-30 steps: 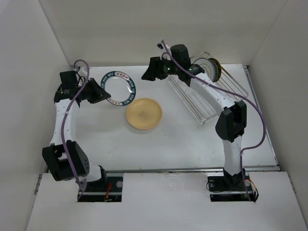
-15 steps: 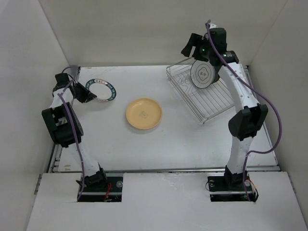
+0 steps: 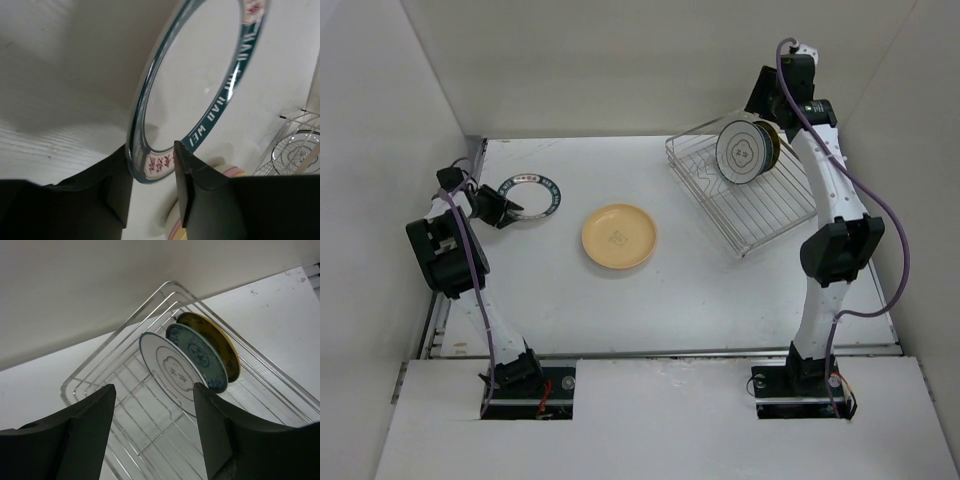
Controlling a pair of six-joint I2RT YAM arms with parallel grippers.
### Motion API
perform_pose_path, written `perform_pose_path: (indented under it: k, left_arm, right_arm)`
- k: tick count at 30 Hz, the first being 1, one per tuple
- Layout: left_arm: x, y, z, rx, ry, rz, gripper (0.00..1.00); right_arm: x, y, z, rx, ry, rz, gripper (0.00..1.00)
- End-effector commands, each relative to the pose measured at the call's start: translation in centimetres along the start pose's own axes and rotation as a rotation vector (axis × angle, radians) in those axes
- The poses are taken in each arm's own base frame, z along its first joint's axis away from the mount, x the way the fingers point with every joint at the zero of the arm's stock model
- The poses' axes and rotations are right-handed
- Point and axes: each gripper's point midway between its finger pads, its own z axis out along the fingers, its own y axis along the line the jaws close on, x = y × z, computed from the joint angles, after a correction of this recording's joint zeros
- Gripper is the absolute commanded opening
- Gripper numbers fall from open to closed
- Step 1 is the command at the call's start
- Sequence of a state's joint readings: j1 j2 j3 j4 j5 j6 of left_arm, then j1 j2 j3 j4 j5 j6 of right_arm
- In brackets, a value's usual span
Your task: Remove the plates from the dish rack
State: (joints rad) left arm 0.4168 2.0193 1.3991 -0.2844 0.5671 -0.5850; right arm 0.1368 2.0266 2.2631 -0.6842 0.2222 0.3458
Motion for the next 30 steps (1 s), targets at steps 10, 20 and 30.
perform_pose_path:
  k: [10,20,30]
  left_arm:
    - [2.6,4.7,-1.9,-0.248,0.012,-0.139,0.53]
    - [2.2,5.0,-7.5,-0.427,-0.076,-0.123,0.88]
    - [3.9,-0.8,-11.1,-0.35,-0.062,0.165,0.91]
  right_arm:
    - [1.6,-4.0,3.9,0.137,0.03,-0.041,0.62]
    - [4.9,-3.9,6.5,0.105,0.103,-0.092,0.56]
    - [7.7,-3.7,8.8,0.077,0.156,-0.097,0.42]
